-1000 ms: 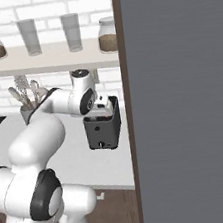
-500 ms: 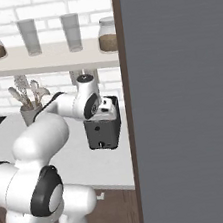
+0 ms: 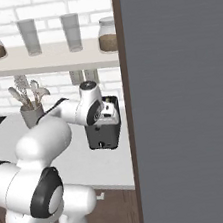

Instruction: Start the toaster. Once the lever pops up, take the bread to the plate on the dining counter.

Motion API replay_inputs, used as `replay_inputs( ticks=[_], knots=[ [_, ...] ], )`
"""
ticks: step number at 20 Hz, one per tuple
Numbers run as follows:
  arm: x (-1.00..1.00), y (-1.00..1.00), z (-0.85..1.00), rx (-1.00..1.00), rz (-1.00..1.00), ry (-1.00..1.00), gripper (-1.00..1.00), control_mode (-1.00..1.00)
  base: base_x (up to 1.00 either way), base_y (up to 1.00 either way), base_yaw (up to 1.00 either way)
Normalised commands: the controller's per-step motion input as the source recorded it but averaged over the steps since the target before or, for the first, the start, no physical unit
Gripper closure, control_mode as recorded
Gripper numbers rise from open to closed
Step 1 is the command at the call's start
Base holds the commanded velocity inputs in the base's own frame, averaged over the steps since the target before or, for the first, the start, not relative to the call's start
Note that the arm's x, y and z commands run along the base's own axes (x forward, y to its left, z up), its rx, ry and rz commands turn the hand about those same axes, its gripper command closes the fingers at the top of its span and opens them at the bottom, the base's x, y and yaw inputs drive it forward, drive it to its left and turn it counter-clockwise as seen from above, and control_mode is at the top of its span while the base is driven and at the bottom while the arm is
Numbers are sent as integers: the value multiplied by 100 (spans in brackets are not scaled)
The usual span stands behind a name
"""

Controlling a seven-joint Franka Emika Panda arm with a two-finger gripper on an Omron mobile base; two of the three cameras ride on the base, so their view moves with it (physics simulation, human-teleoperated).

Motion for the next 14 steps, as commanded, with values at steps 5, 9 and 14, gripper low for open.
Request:
replay_inputs(
  ticks=[5, 9, 14],
  knots=[
    [5, 0, -25, 0, 0, -4, 100, -100, 0, 0, 0],
    [3, 0, -34, -3, 0, -4, 100, -100, 0, 0, 0],
    [3, 0, -48, -9, 0, -3, 100, -100, 0, 0, 0]
  ],
)
